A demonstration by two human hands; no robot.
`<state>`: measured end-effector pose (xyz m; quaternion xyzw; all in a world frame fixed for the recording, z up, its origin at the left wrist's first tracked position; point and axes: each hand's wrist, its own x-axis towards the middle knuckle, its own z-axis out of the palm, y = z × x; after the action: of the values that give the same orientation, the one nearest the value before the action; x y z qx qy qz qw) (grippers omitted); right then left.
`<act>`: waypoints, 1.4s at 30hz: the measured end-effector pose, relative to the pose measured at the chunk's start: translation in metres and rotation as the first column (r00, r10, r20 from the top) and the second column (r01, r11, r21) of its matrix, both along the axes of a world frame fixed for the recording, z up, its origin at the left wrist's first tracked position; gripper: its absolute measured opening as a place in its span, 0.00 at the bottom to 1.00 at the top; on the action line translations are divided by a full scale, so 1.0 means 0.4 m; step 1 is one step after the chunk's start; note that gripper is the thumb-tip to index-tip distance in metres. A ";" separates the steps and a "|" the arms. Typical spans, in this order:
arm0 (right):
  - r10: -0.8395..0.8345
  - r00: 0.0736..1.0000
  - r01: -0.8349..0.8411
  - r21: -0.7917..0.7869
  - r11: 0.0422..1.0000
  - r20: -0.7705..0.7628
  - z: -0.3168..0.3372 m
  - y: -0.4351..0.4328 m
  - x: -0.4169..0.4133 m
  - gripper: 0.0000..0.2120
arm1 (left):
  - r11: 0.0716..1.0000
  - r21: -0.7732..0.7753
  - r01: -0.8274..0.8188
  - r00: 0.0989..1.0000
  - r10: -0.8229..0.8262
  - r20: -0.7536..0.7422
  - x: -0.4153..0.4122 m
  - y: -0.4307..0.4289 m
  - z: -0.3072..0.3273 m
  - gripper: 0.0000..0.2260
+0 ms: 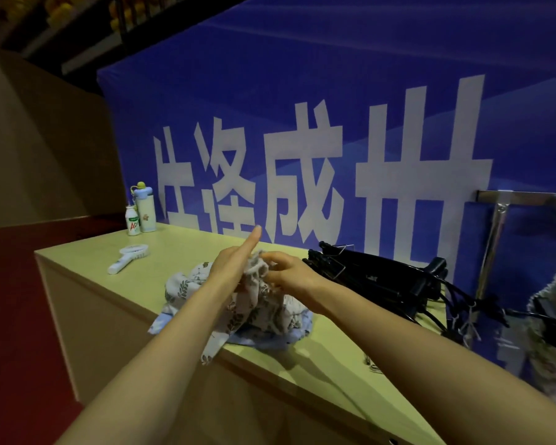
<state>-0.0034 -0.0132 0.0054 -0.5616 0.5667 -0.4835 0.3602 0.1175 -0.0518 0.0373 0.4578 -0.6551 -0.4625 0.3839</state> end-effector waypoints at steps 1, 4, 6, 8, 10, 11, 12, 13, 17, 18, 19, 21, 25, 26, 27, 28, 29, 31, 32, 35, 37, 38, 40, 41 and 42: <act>0.026 1.000 -0.026 0.004 1.000 -0.012 0.003 0.004 0.000 0.23 | 1.000 -0.016 0.010 0.998 -0.009 0.064 0.007 -0.002 0.008 0.22; 0.061 0.998 -0.062 -0.019 0.998 -0.027 0.027 0.028 0.007 0.25 | 0.996 -0.090 0.003 0.995 0.006 0.104 0.027 0.004 0.029 0.14; 0.066 0.997 -0.067 -0.043 0.997 -0.031 0.051 0.041 0.023 0.25 | 0.984 -0.152 -0.098 0.993 0.107 0.054 0.031 0.020 0.049 0.13; 0.081 0.995 -0.084 -0.045 0.995 -0.063 0.077 0.052 0.053 0.24 | 0.952 -0.191 -0.240 0.971 0.234 -0.051 0.029 0.043 0.072 0.14; 0.120 0.987 -0.125 -0.042 0.991 -0.104 0.097 0.069 0.089 0.19 | 0.895 -0.261 -0.362 0.932 0.349 -0.095 0.028 0.082 0.094 0.15; 0.133 0.983 -0.140 -0.050 0.989 -0.130 0.106 0.084 0.109 0.17 | 0.861 -0.307 -0.406 0.914 0.392 -0.109 0.030 0.102 0.102 0.16; 0.142 0.980 -0.151 -0.061 0.987 -0.141 0.109 0.090 0.124 0.18 | 0.833 -0.340 -0.437 0.899 0.419 -0.128 0.034 0.120 0.108 0.17; 0.147 0.979 -0.159 -0.079 0.984 -0.143 0.113 0.105 0.141 0.19 | 0.806 -0.370 -0.462 0.886 0.439 -0.149 0.041 0.137 0.112 0.18; 0.196 0.966 -0.210 -0.073 0.975 -0.169 0.100 0.143 0.194 0.20 | 0.783 -0.400 -0.476 0.879 0.439 -0.187 0.086 0.163 0.100 0.18; 0.171 0.960 -0.184 -0.039 0.982 -0.220 0.086 0.153 0.204 0.20 | 0.794 -0.391 -0.467 0.884 0.433 -0.177 0.101 0.174 0.081 0.17; 0.163 0.950 -0.171 -0.008 0.985 -0.266 0.077 0.173 0.208 0.20 | 0.812 -0.373 -0.449 0.893 0.420 -0.162 0.112 0.180 0.058 0.17; 0.179 0.924 -0.158 0.086 0.984 -0.337 0.029 0.202 0.202 0.18 | 0.849 -0.318 -0.421 0.906 0.410 -0.106 0.127 0.185 0.005 0.19; 0.350 0.803 -0.172 0.374 0.911 -0.482 -0.080 0.274 0.145 0.15 | 0.879 -0.197 -0.433 0.900 0.432 -0.050 0.144 0.170 -0.069 0.20; 0.374 0.771 -0.151 0.423 0.893 -0.515 -0.102 0.292 0.124 0.18 | 0.888 -0.190 -0.419 0.907 0.419 -0.041 0.138 0.170 -0.076 0.19; 0.393 0.756 -0.139 0.459 0.878 -0.524 -0.118 0.300 0.110 0.21 | 0.898 -0.196 -0.393 0.918 0.396 -0.028 0.133 0.169 -0.078 0.20; 0.377 0.757 -0.134 0.438 0.889 -0.534 -0.129 0.302 0.093 0.20 | 0.913 -0.212 -0.348 0.935 0.353 -0.014 0.122 0.172 -0.079 0.20; 0.347 0.759 -0.124 0.400 0.908 -0.551 -0.122 0.323 0.081 0.17 | 0.931 -0.226 -0.286 0.956 0.293 -0.001 0.102 0.181 -0.080 0.20; 0.254 0.826 -0.095 0.320 0.943 -0.503 -0.103 0.335 0.054 0.12 | 0.959 -0.237 -0.155 0.987 0.160 0.003 0.064 0.199 -0.081 0.20; 0.185 0.872 -0.062 0.271 0.961 -0.454 -0.087 0.345 0.043 0.13 | 0.968 -0.233 -0.091 0.996 0.093 -0.005 0.045 0.206 -0.083 0.20; -0.115 0.924 0.161 0.097 0.982 -0.365 -0.060 0.350 -0.018 0.14 | 0.969 -0.247 0.015 1.000 -0.015 0.003 0.002 0.221 -0.094 0.21; -0.320 0.836 0.350 -0.016 0.937 -0.446 -0.061 0.347 -0.077 0.14 | 0.972 -0.231 0.042 0.999 -0.045 -0.006 -0.022 0.226 -0.102 0.21; -0.379 0.774 0.415 -0.045 0.909 -0.508 -0.065 0.346 -0.108 0.13 | 0.973 -0.223 0.054 0.998 -0.059 -0.014 -0.031 0.228 -0.105 0.20; -0.380 0.658 0.463 -0.048 0.885 -0.650 -0.073 0.350 -0.155 0.11 | 0.974 -0.217 0.070 0.997 -0.077 -0.021 -0.049 0.228 -0.113 0.20; -0.347 0.614 0.462 -0.034 0.886 -0.709 -0.081 0.350 -0.170 0.10 | 0.973 -0.219 0.076 0.996 -0.082 -0.018 -0.056 0.227 -0.117 0.20; -0.317 0.577 0.460 -0.020 0.888 -0.753 -0.088 0.348 -0.180 0.10 | 0.972 -0.221 0.082 0.996 -0.088 -0.015 -0.062 0.227 -0.120 0.20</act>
<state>-0.0755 0.1260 -0.0300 -0.5350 0.8125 -0.2292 0.0331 0.0927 0.0390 -0.0109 0.3782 -0.7164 -0.4089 0.4202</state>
